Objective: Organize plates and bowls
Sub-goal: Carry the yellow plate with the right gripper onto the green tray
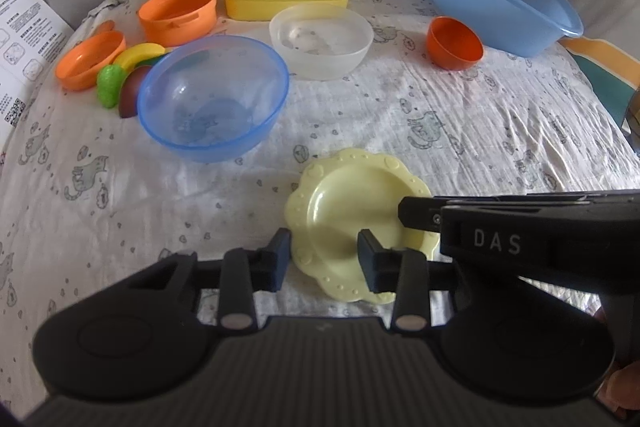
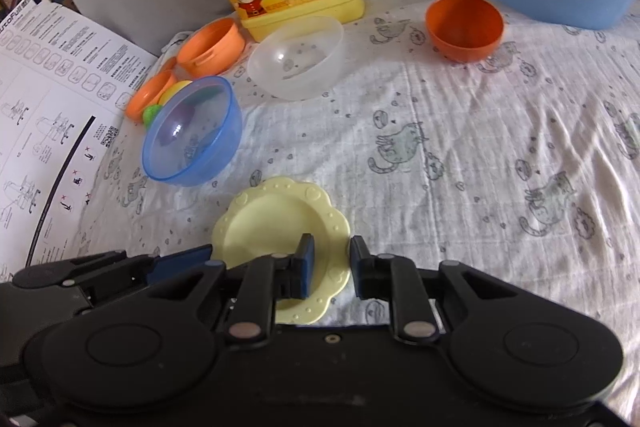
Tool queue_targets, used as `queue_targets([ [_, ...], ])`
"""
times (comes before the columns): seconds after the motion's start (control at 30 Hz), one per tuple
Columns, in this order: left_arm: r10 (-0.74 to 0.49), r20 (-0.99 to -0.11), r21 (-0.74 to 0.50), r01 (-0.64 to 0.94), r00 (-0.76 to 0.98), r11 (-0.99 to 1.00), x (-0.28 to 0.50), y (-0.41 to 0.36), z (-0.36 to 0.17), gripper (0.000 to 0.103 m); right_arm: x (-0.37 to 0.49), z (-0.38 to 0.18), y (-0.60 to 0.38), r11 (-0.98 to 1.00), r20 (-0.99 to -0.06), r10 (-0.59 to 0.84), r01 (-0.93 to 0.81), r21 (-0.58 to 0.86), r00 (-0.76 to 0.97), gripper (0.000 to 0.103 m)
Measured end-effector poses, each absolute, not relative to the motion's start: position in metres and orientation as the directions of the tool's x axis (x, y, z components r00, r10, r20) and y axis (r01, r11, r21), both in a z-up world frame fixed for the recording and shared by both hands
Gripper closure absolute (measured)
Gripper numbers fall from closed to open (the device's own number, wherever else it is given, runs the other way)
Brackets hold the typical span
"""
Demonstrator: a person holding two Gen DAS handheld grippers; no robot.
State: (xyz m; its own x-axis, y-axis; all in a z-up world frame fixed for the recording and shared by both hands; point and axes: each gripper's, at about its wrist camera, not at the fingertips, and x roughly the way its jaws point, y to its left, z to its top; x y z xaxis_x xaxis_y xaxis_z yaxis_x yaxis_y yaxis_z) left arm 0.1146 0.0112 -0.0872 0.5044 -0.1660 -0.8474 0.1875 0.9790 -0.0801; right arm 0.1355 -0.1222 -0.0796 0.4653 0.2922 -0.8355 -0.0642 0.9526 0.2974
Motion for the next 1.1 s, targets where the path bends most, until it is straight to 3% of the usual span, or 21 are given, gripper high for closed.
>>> queue_targets([
  [0.53,-0.228,-0.821,-0.117,0.237,0.523,0.964,0.092,0.004,-0.056,0.070,0.109,-0.049,-0.143,0.944,-0.829,0.287,0.005,0.330,0.480,0.083],
  [1.1,-0.190,-0.791,-0.111,0.170,0.581,0.979,0.036,0.047,-0.008,0.070,0.068,0.003,-0.099,0.947,-0.806,0.314,-0.111,0.300,0.502,0.083],
])
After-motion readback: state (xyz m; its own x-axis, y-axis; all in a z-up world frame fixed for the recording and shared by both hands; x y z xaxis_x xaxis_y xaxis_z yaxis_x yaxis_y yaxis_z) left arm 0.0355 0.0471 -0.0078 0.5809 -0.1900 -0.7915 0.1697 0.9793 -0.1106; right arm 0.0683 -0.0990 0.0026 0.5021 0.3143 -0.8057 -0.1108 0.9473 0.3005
